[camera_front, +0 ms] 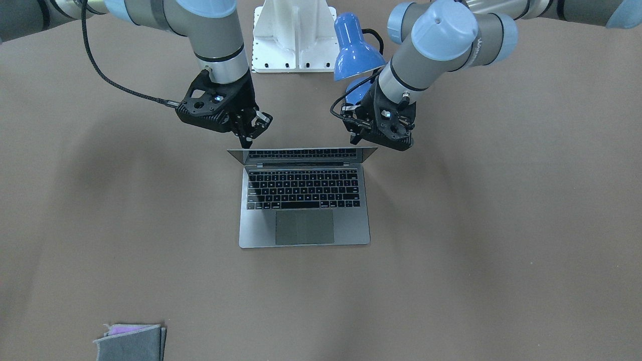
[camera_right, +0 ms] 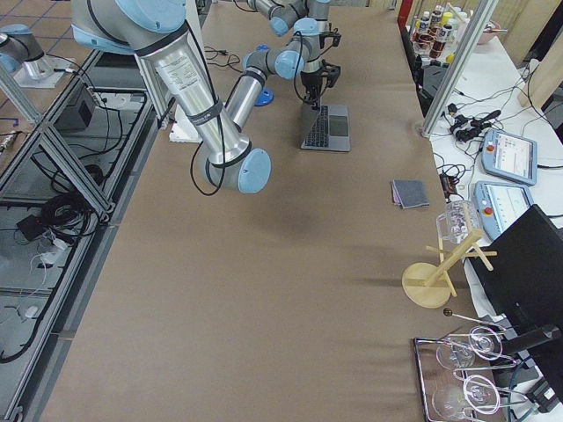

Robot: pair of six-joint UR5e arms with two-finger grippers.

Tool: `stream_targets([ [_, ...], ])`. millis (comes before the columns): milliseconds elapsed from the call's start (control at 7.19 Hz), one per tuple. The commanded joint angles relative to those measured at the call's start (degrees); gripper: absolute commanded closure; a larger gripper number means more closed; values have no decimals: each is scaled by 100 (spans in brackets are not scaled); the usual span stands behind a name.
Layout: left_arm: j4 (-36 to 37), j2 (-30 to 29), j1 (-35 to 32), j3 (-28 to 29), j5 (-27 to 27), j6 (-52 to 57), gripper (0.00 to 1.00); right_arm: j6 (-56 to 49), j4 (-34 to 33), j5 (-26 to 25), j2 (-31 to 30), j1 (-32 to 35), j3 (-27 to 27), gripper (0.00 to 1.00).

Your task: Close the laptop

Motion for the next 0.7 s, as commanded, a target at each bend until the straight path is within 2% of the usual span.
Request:
stream_targets([
  [0, -18, -355, -117, 479, 2, 92, 100, -27, 312, 29, 76, 93, -389, 100],
  [557, -62, -724, -407, 1270, 11, 435, 100, -124, 619, 29, 454, 225, -1198, 100],
])
